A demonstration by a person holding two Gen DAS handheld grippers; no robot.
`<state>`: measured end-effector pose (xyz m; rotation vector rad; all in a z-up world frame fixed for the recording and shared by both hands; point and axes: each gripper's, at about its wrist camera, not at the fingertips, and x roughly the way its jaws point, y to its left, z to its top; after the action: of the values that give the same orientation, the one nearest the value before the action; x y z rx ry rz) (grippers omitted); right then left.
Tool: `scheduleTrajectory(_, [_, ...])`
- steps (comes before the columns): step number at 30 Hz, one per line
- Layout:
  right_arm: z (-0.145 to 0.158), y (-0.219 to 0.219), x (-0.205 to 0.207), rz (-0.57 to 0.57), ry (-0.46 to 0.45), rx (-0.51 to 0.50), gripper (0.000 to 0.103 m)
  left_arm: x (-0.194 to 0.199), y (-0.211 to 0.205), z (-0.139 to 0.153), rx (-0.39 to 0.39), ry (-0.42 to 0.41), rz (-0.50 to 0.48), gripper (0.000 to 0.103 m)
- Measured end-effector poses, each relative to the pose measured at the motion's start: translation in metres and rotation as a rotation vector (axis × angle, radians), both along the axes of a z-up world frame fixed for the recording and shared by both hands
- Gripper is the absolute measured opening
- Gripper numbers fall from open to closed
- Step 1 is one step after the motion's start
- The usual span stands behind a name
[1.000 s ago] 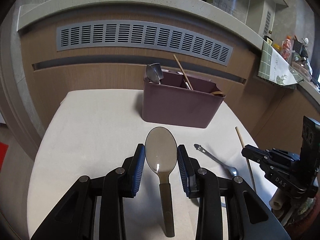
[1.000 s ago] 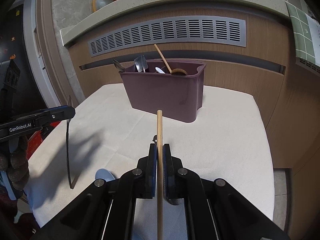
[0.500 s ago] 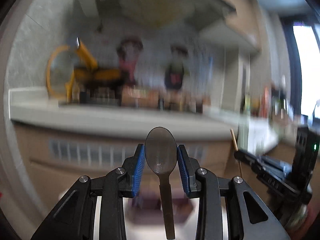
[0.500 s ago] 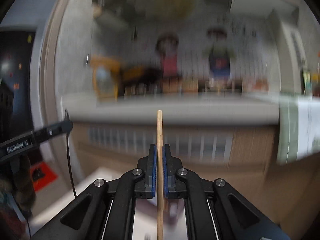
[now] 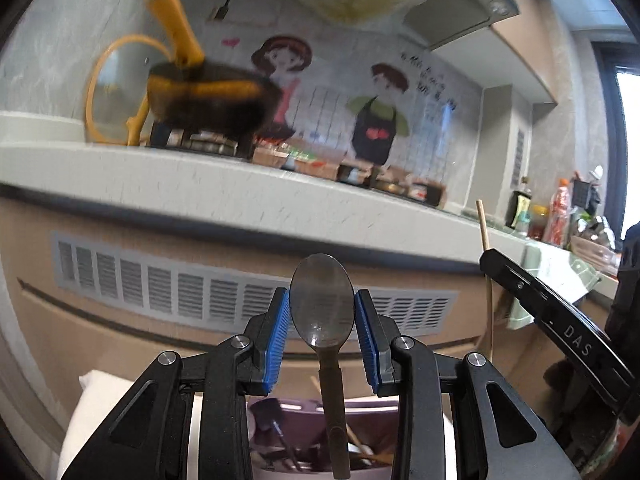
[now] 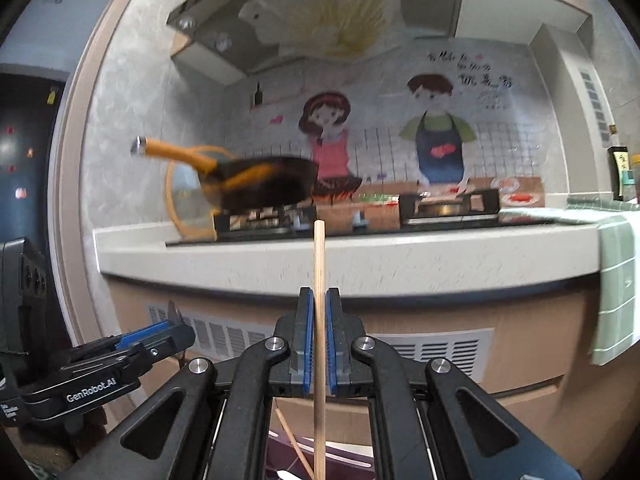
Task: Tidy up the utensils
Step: 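Lower the brown spoon and chopstick into the caddy and open both tools, then grasp the light blue spoon with the left tool while the right tool grasps the smiley-face metal spoon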
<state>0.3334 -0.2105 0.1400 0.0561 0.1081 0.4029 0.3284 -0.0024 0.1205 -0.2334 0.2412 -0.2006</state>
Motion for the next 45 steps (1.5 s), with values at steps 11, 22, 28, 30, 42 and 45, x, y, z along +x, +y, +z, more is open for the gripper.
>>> scheduleTrajectory(11, [-0.037,0.015,0.050,-0.005,0.054,-0.001,0.005,0.035,0.013,-0.034,-0.076,0.018,0.020,0.034])
scheduleTrajectory(22, [-0.074,0.002,0.053,-0.030,0.099,0.025,0.006,0.055,0.004,-0.072,-0.091,0.122,-0.058,0.036])
scheduleTrajectory(28, [-0.091,-0.019,0.021,-0.029,0.188,0.001,0.014,0.018,0.013,-0.072,-0.091,0.170,-0.020,0.040])
scheduleTrajectory(30, [-0.091,-0.028,0.001,-0.035,0.197,-0.010,0.015,0.001,0.013,-0.073,-0.056,0.202,-0.005,0.040])
scheduleTrajectory(42, [-0.119,-0.061,-0.106,0.040,0.398,-0.079,0.022,-0.122,0.003,-0.134,0.067,0.513,-0.015,0.040])
scheduleTrajectory(45, [-0.142,-0.065,-0.127,0.061,0.477,-0.101,0.023,-0.152,-0.006,-0.155,0.094,0.595,-0.063,0.040])
